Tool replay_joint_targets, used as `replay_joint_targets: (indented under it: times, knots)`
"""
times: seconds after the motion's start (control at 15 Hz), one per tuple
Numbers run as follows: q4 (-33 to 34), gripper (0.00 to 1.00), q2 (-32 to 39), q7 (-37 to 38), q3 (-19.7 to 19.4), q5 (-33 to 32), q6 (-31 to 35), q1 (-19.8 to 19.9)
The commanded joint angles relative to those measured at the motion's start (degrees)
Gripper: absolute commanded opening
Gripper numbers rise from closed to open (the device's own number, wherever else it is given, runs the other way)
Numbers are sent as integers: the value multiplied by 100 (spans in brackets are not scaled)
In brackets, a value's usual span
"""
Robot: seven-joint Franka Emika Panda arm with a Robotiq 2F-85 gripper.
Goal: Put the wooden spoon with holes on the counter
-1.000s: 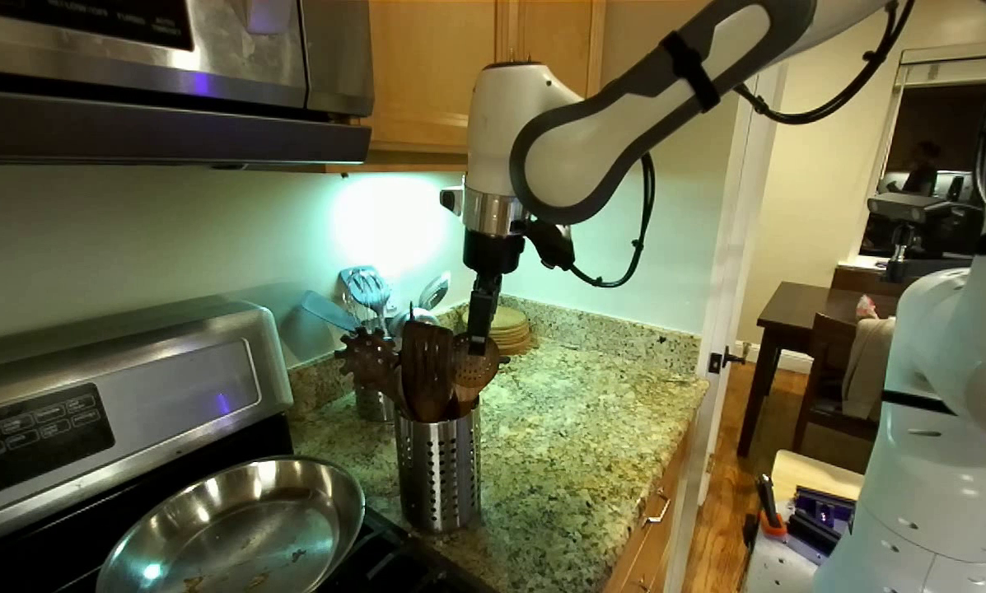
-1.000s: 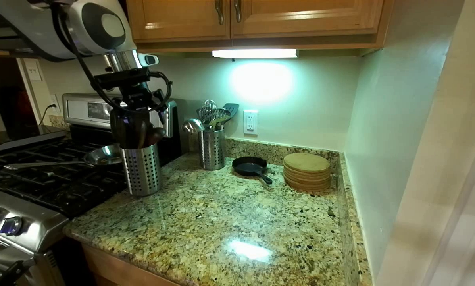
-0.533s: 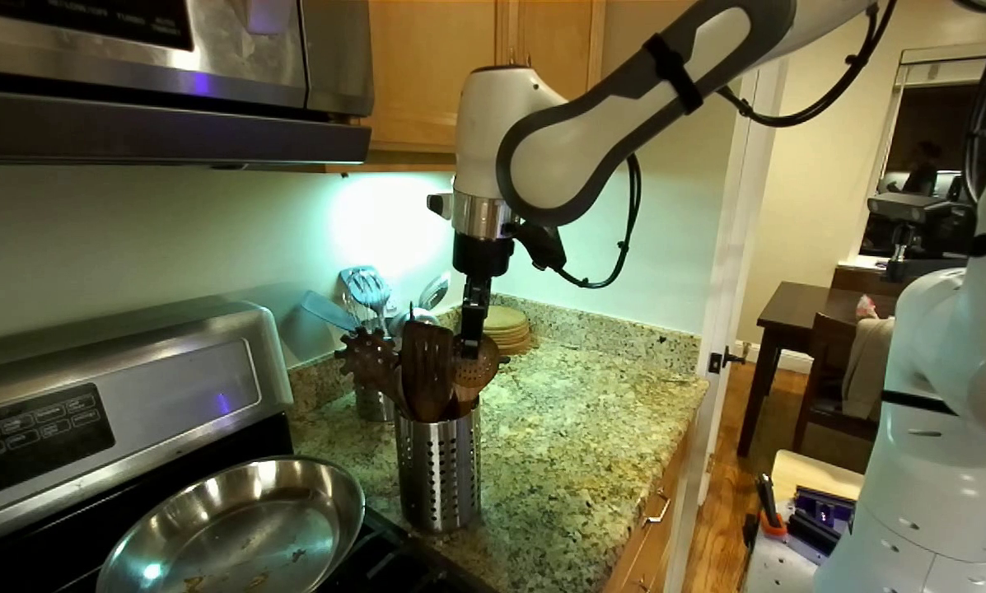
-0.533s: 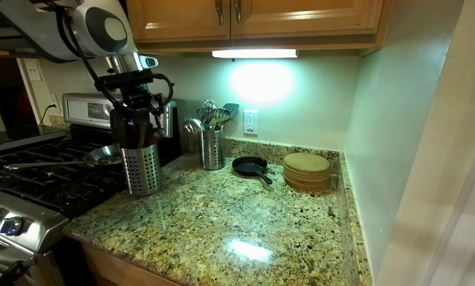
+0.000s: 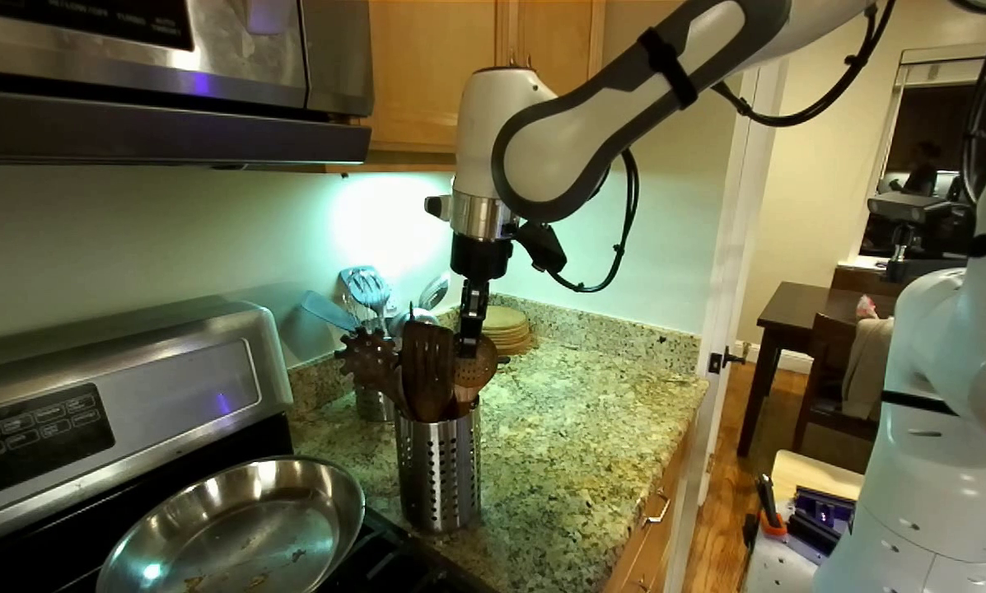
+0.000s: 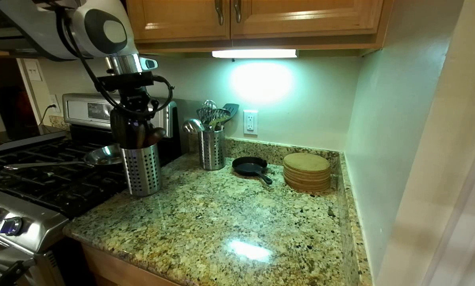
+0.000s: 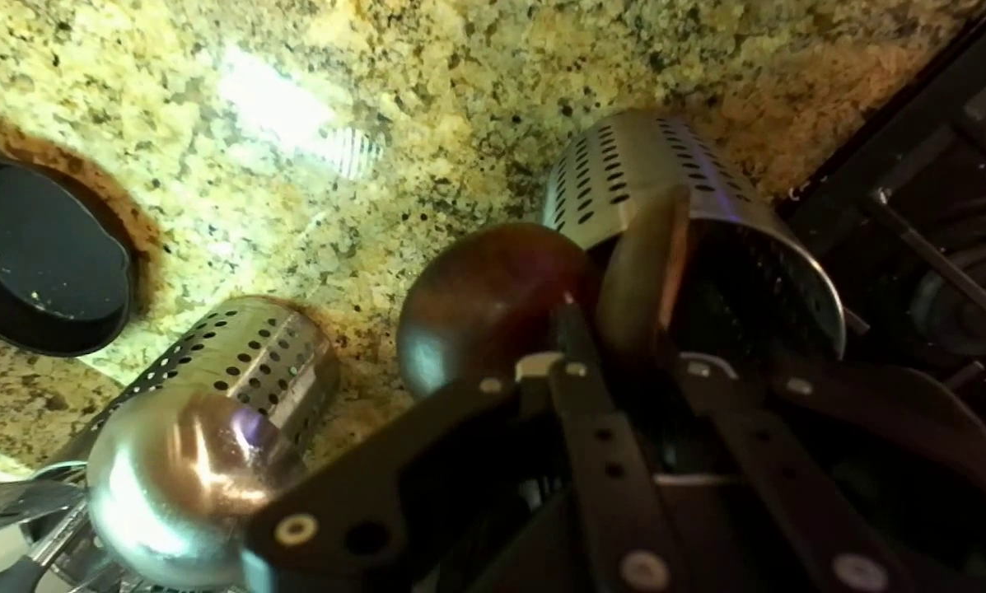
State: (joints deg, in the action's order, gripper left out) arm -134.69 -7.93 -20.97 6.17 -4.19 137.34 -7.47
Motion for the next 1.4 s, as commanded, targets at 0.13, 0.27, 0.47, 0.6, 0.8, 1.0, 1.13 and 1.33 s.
replay_joint_targets:
  times: [0.13, 0.27, 0.47, 0.6, 0.8, 1.0, 1.13, 1.33]
  knots:
    - [13, 9, -261, -291, 14, 244, -159, -177]
    - [-19, 9, -413, -226, 26, 185, -239, -196]
    - [14, 9, -668, -146, 31, 69, -573, -188]
    - [60, 9, -885, -117, 30, -31, -777, -178]
    - [201, 9, -1215, -24, 36, -242, -1033, -149]
    - [379, 9, -1510, 34, 33, -428, -1112, -128]
    - [510, 9, -1666, 51, 30, -576, -1186, -102]
    - [702, 8, -1938, 91, 25, -836, -1313, -41]
